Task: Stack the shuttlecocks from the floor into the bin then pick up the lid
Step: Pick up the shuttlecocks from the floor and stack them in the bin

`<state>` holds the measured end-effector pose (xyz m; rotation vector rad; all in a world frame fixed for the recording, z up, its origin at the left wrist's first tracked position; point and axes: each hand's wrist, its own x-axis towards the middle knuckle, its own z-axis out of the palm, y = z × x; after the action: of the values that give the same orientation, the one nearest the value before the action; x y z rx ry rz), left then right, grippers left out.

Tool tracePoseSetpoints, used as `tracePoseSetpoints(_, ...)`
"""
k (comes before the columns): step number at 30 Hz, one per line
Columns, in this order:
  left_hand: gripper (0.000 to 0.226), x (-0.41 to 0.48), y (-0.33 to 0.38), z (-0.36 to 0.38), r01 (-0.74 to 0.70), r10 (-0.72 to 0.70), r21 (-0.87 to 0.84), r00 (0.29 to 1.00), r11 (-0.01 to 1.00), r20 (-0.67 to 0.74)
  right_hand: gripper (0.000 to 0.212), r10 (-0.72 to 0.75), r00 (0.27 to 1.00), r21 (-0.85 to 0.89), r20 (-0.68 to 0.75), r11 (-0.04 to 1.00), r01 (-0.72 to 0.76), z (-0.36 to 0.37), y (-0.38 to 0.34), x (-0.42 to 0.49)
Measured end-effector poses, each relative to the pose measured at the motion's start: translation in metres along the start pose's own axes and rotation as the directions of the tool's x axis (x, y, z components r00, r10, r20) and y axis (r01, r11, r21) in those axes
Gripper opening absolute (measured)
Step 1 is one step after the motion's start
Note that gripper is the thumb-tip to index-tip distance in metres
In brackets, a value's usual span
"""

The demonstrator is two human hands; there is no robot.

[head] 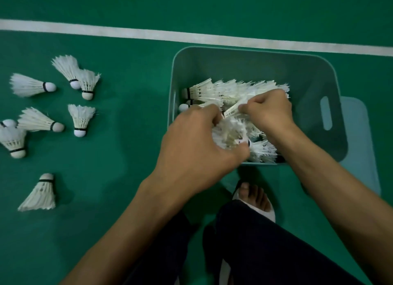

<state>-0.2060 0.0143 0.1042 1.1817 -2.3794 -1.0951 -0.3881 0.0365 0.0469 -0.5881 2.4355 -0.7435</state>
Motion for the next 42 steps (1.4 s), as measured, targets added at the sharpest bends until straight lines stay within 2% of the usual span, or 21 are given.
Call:
tracePoseSetpoints(3, 0.039, -0.001, 0.001, 0.011, 0.048, -0.053, 0.058, 0.995, 0.997, 0.080, 0.019, 0.051, 0.997, 0.035, 0.054, 0.998, -0.053, 0.006, 0.002, 0.004)
tracePoseSetpoints(9, 0.038, 0.003, -0.001, 0.021, 0.080, -0.090, 0.103, 0.991, 0.992, 0.100, 0.009, 0.209, 0.955, 0.096, 0.212, 0.968, -0.233, 0.022, -0.013, 0.009)
tracePoseSetpoints(14, 0.037, 0.006, -0.006, 0.023, 0.095, -0.109, 0.116, 0.986, 0.989, 0.126, 0.008, 0.319, 0.886, 0.301, 0.336, 0.855, -0.422, 0.023, -0.019, 0.010)
tracePoseSetpoints(16, 0.038, 0.007, -0.007, 0.024, 0.109, -0.125, 0.112, 0.982, 0.988, 0.141, 0.014, 0.310, 0.874, 0.319, 0.374, 0.842, -0.435, 0.023, -0.018, 0.011)
tracePoseSetpoints(20, 0.038, 0.012, -0.005, 0.024, 0.128, -0.146, 0.106, 0.973, 0.986, 0.177, 0.016, 0.255, 0.869, 0.265, 0.425, 0.883, -0.388, 0.026, -0.022, 0.013)
tracePoseSetpoints(26, 0.057, 0.019, -0.006, 0.022, 0.227, -0.233, 0.054, 0.938, 0.972, 0.256, 0.013, 0.190, 0.850, 0.249, 0.492, 0.904, -0.347, 0.005, -0.013, 0.020)
tracePoseSetpoints(28, 0.059, 0.023, -0.007, 0.021, 0.284, -0.269, -0.013, 0.921, 0.959, 0.283, 0.012, 0.137, 0.907, 0.273, 0.397, 0.926, -0.259, -0.009, -0.004, 0.014)
tracePoseSetpoints(30, 0.056, 0.029, -0.009, 0.021, 0.329, -0.295, -0.062, 0.902, 0.942, 0.314, 0.008, -0.058, 0.960, 0.283, 0.275, 0.959, -0.023, -0.025, 0.004, 0.002)
tracePoseSetpoints(31, 0.055, 0.032, -0.010, 0.022, 0.349, -0.302, -0.091, 0.893, 0.933, 0.332, 0.015, -0.179, 0.948, 0.303, 0.262, 0.948, 0.095, -0.034, 0.007, -0.005)
tracePoseSetpoints(33, 0.054, 0.037, -0.010, 0.024, 0.402, -0.324, -0.164, 0.874, 0.901, 0.362, 0.034, -0.359, 0.854, 0.388, 0.377, 0.898, 0.207, -0.049, 0.016, -0.021)
tracePoseSetpoints(35, 0.061, 0.041, -0.008, 0.025, 0.467, -0.357, -0.211, 0.840, 0.859, 0.409, 0.047, -0.438, 0.746, 0.395, 0.502, 0.883, 0.253, -0.054, 0.026, -0.029)
tracePoseSetpoints(36, 0.064, 0.043, -0.007, 0.025, 0.491, -0.369, -0.216, 0.824, 0.844, 0.431, 0.052, -0.455, 0.714, 0.357, 0.532, 0.885, 0.298, -0.054, 0.029, -0.031)
tracePoseSetpoints(40, 0.065, 0.046, -0.006, 0.028, 0.482, -0.369, -0.173, 0.817, 0.859, 0.444, 0.072, -0.510, 0.675, 0.319, 0.533, 0.860, 0.398, -0.051, 0.029, -0.030)
tracePoseSetpoints(42, 0.076, 0.048, -0.009, 0.029, 0.477, -0.367, -0.137, 0.803, 0.868, 0.470, 0.060, -0.530, 0.645, 0.303, 0.550, 0.847, 0.437, -0.053, 0.023, -0.027)
